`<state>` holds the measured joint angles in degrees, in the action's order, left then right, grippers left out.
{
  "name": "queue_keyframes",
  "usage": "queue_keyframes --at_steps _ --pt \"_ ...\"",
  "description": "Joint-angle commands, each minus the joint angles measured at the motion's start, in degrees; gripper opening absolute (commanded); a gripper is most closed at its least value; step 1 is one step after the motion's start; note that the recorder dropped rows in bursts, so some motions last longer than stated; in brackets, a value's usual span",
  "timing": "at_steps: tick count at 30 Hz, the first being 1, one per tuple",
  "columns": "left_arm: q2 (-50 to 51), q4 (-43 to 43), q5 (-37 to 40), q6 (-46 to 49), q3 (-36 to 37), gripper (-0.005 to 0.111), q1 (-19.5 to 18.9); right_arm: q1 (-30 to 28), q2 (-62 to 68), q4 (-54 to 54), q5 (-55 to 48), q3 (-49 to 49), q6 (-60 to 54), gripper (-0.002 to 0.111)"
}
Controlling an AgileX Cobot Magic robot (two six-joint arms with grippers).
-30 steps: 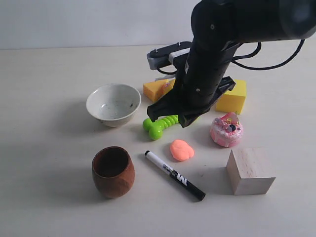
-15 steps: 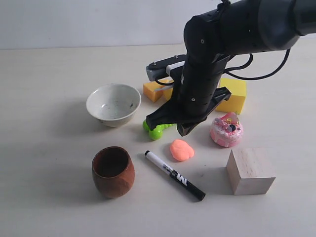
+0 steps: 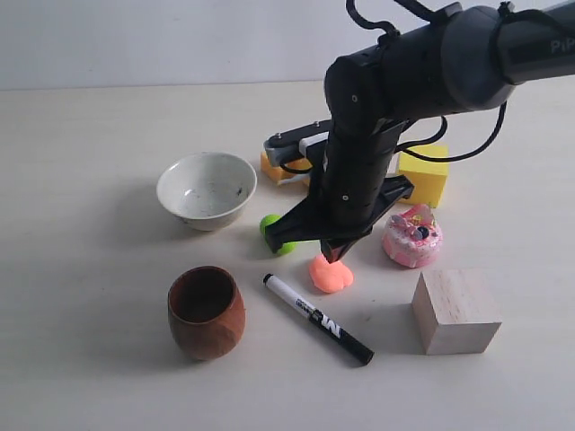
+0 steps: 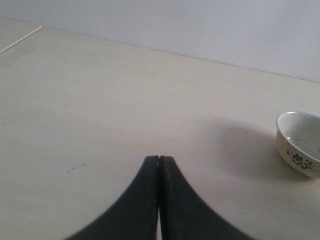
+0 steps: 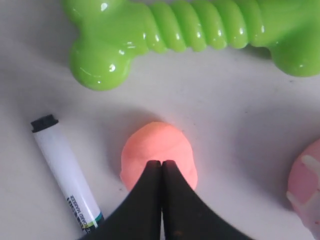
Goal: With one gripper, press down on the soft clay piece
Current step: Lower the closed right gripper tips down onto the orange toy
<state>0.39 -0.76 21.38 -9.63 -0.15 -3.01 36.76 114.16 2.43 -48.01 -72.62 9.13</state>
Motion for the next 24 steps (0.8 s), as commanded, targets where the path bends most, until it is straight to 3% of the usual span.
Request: queue_keyframes --at_steps 1,24 --pt "-0.39 0.35 -0.06 0.17 0.15 0.0 0.28 0.18 0.94 0.67 1.09 -0.35 -0.04 0.0" --pt "-0.39 0.35 -0.06 0.17 0.15 0.0 0.28 0.18 2.07 0.67 1.27 -0.35 -0.04 0.0"
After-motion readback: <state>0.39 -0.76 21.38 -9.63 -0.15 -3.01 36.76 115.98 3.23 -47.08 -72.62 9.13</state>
